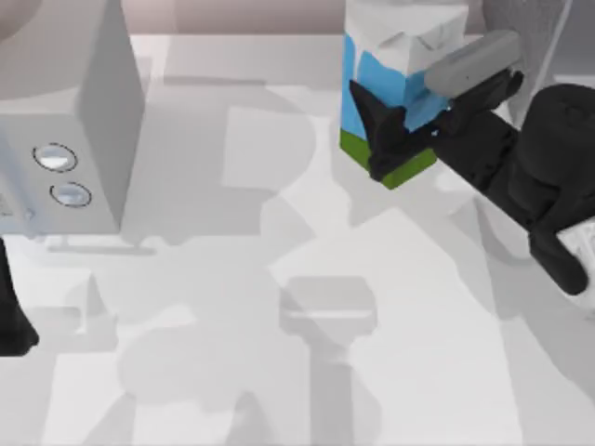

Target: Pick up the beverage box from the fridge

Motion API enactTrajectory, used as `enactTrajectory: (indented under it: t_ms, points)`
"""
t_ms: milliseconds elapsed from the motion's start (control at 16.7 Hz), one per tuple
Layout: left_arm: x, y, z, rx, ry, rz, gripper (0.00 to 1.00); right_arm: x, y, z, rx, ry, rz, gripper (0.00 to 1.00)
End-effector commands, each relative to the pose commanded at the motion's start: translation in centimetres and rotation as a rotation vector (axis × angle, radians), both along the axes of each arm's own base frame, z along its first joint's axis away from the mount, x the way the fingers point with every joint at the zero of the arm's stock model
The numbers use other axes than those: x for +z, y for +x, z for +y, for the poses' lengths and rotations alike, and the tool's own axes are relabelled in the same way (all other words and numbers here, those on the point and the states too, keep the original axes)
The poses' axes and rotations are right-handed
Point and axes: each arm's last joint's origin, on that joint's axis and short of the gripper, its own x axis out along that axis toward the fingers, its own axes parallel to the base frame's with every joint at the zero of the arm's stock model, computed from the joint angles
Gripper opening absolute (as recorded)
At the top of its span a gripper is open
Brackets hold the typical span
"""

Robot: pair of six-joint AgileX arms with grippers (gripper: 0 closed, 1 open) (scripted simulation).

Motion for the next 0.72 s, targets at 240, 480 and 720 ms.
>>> enactTrajectory:
  t_ms: [240,480,720]
  points:
    - [0.0,0.0,0.0,0.000,0.000,0.000,1.00,-3.8,1.6,3.3,0.081,0.009,-0.018,0.00]
    - [0.0,0.0,0.0,0.000,0.000,0.000,1.00,-4.8,1.9,4.4,0.106,0.015,-0.032,0.00]
    - [0.0,0.0,0.0,0.000,0.000,0.000,1.00,-4.9,1.9,4.1,0.100,0.014,-0.026,0.00]
